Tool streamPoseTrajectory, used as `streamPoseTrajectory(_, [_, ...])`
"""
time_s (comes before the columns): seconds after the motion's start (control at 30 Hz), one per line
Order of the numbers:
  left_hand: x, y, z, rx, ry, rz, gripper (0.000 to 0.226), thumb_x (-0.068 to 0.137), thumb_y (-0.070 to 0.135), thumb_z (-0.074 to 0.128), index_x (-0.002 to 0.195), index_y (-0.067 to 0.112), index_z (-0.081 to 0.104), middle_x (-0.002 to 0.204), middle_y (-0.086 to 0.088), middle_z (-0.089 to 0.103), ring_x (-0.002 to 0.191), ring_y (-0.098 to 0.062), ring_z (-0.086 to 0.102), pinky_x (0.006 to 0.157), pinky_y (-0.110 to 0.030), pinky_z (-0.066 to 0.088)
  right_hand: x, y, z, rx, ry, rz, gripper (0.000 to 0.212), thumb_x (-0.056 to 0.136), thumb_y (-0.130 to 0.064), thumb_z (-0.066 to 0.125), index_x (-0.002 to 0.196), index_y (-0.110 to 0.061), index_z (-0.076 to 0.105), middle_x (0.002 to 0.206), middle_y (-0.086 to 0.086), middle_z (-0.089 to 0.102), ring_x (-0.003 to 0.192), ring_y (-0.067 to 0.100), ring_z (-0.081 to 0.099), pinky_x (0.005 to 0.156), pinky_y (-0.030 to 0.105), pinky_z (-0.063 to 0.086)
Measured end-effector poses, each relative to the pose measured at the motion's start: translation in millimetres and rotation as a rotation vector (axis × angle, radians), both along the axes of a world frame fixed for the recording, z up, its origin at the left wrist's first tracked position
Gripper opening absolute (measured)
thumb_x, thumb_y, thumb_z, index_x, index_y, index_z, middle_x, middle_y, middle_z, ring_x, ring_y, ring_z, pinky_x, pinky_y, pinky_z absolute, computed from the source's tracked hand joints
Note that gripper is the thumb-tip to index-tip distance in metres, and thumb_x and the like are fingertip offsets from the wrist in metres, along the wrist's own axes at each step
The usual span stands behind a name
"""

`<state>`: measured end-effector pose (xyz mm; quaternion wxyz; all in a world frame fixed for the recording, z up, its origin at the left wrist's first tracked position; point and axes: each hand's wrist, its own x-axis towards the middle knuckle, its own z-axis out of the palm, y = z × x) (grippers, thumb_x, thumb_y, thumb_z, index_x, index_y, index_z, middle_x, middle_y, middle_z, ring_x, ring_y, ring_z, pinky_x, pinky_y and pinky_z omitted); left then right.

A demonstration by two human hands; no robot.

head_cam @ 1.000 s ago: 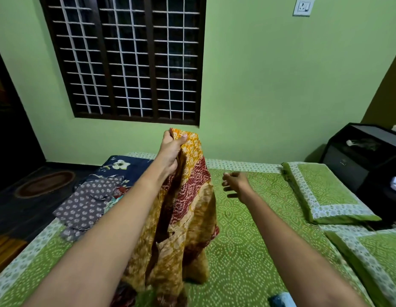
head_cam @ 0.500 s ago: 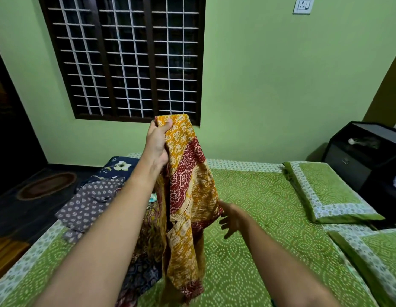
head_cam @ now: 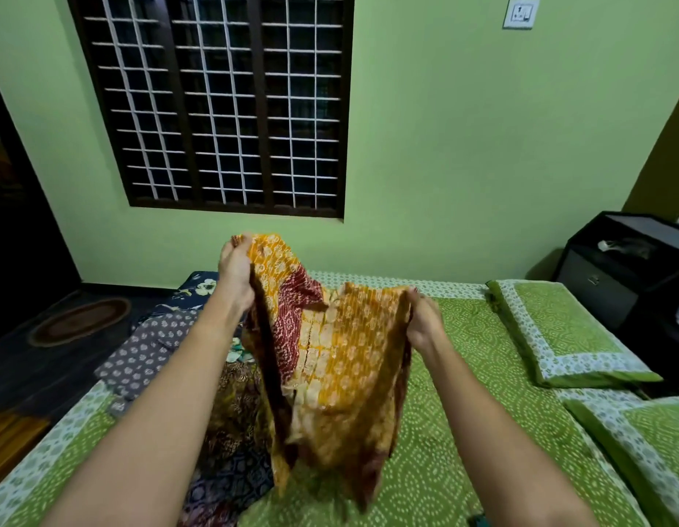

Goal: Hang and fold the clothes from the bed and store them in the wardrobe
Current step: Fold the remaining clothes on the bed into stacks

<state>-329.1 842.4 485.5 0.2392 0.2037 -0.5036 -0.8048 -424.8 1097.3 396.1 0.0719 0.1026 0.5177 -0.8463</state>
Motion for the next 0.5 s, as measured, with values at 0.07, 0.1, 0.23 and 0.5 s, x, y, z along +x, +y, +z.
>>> streamPoseTrajectory(0.07, [1,-6,-13,-0.062,-0.079,0.091,0.045,0.097,0.027,0.046,0.137,0.009,0.036,0.134,-0.015,0.048,0.122,-0.031,0.049,0.105,-0.046,0.039,-6,7,12,-0.008,0.091,-0.095,0.007,0.092,-0.009,0.057,0.099,-0.011,0.058,0.091,0.009,0.06,0.076,0.017,0.055,0.07,0.03,0.049])
streamPoseTrajectory(0.1, [2,-6,-18,-0.085,-0.119,0.12,0.049,0.096,0.026,0.047,0.14,0.008,0.032,0.138,-0.017,0.043,0.126,-0.032,0.044,0.107,-0.045,0.036,-10,12,14,0.078,0.108,-0.129,0.013,0.091,-0.009,0.059,0.104,-0.011,0.058,0.092,0.006,0.06,0.077,0.016,0.055,0.066,0.026,0.047])
streamPoseTrajectory(0.23, [4,-3,-40,-0.388,-0.249,0.247,0.041,0.09,0.019,0.059,0.123,-0.004,0.051,0.121,-0.02,0.057,0.106,-0.03,0.057,0.087,-0.033,0.046,-13,16,10,0.557,0.196,-0.257,0.02,0.071,-0.02,0.081,0.079,-0.021,0.063,0.109,0.007,0.058,0.103,0.022,0.056,0.086,0.035,0.047])
streamPoseTrajectory(0.5, [16,3,-40,-0.428,0.014,-0.022,0.037,0.081,0.005,0.065,0.117,0.0,0.057,0.101,-0.012,0.063,0.093,-0.023,0.055,0.077,-0.028,0.048,19,37,36,0.21,0.423,0.365,0.031,0.056,-0.02,0.084,0.082,-0.006,0.075,0.075,0.002,0.072,0.071,0.014,0.066,0.063,0.023,0.048])
